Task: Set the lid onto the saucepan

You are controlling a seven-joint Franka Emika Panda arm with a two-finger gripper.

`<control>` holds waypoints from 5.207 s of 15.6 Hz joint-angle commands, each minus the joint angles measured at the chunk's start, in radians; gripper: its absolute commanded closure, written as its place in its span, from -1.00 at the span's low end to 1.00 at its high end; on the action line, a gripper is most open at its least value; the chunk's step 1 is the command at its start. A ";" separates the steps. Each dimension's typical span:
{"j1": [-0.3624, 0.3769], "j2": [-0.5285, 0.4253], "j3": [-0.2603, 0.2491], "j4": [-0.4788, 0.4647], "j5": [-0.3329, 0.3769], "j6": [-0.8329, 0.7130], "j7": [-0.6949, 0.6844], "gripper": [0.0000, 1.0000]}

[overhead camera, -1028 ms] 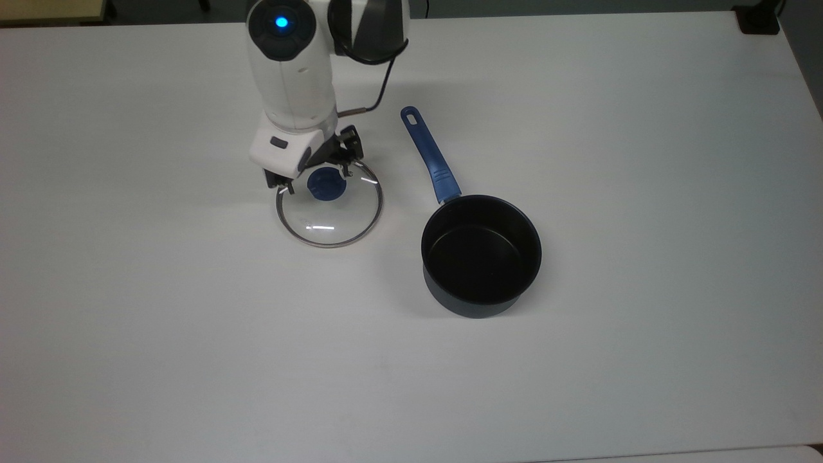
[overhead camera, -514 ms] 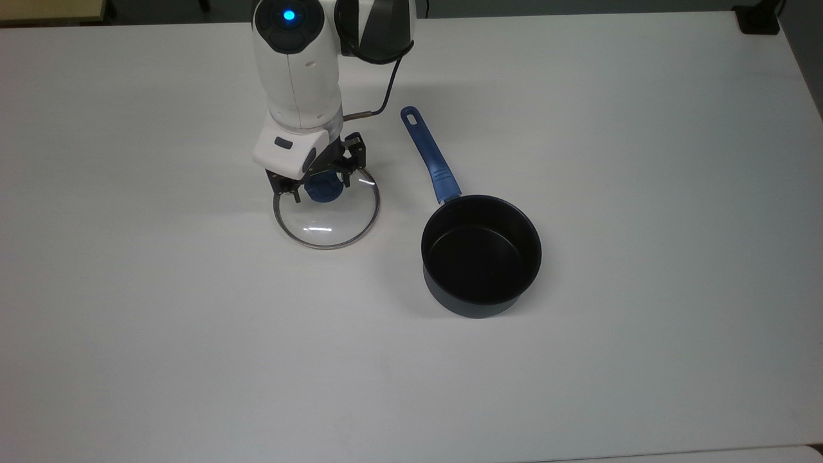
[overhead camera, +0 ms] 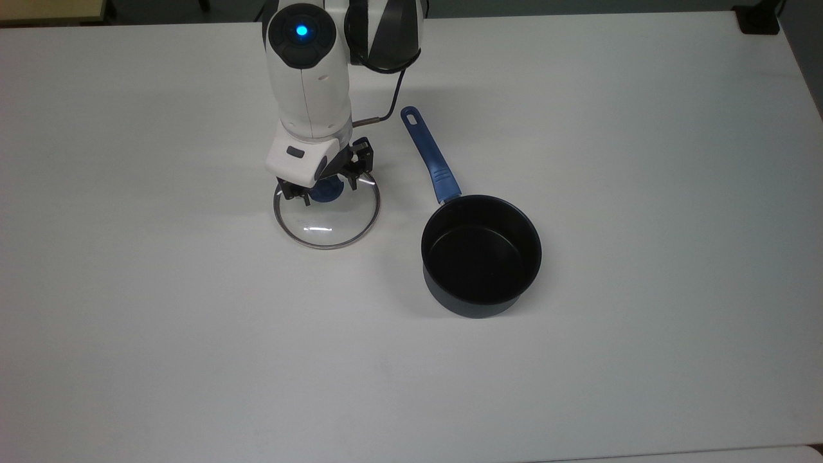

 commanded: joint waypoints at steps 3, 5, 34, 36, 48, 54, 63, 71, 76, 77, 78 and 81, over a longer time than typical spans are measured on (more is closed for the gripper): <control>0.006 -0.007 -0.004 0.004 -0.014 -0.001 0.007 0.04; 0.002 -0.025 -0.004 0.014 -0.014 -0.020 0.018 0.04; 0.315 0.243 -0.009 0.552 -0.042 -0.083 0.757 -0.14; 0.326 0.243 -0.009 0.555 -0.042 -0.082 0.768 -0.13; 0.328 0.257 -0.007 0.575 -0.086 -0.057 0.785 -0.13; 0.329 0.260 -0.006 0.572 -0.086 -0.054 0.797 -0.15; 0.331 0.245 -0.006 0.575 -0.100 -0.099 0.791 -0.16; 0.351 0.237 -0.004 0.566 -0.146 -0.136 0.789 -0.67; 0.343 0.211 -0.004 0.564 -0.132 -0.168 0.791 -1.00; 0.338 0.190 -0.004 0.560 -0.129 -0.191 0.791 -1.00; 0.337 0.168 -0.006 0.543 -0.129 -0.226 0.791 -1.00; 0.312 0.080 -0.010 0.476 -0.129 -0.333 0.783 -1.00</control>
